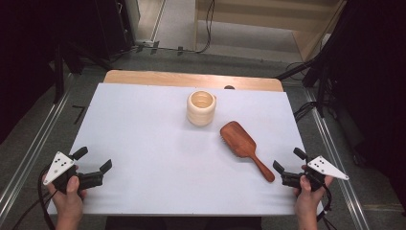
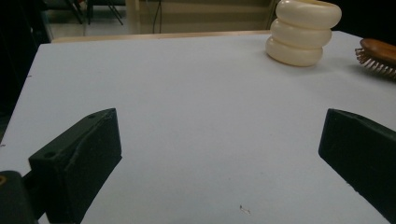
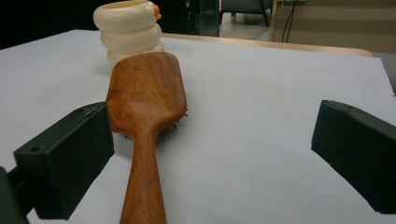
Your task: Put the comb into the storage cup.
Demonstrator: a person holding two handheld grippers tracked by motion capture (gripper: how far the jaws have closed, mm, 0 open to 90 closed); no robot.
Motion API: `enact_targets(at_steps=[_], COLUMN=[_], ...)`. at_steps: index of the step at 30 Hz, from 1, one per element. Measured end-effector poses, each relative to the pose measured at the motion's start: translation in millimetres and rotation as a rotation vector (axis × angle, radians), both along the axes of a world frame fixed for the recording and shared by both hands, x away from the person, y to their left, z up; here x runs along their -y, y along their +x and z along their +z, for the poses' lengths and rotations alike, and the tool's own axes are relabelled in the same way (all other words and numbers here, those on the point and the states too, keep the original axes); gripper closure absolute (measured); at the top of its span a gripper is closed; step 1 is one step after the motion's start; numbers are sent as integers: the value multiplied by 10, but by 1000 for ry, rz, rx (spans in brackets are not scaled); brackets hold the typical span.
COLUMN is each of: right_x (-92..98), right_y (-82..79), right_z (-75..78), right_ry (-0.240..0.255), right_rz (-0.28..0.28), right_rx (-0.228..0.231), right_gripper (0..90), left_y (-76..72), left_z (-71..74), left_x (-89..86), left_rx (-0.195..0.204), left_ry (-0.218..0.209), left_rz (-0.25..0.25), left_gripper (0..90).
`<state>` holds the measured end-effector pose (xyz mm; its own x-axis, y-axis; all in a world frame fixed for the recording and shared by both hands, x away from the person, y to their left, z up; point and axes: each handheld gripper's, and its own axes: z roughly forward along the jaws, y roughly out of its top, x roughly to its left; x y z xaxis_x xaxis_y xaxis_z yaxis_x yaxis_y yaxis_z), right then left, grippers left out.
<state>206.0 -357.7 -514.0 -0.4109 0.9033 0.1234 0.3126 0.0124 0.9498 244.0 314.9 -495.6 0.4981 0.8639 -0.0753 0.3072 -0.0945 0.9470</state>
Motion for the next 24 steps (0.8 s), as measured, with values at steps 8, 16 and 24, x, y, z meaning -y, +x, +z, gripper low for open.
enact_targets(at_steps=[8, 16, 24], right_x=[3, -159, -263], right_y=[7, 42, 125], right_z=[89, 276, 447], right_ry=[-21, -63, -137], right_rz=[-19, -9, 24], right_rx=[-13, -76, -166], right_gripper=[0, 0, 0], left_y=[-16, -32, -22], left_z=[-8, -17, -18], left_x=[-10, -21, -19], left_rx=[8, 11, 9], left_ry=[-17, -34, -38], left_rz=[3, -2, -9], left_gripper=[0, 0, 0])
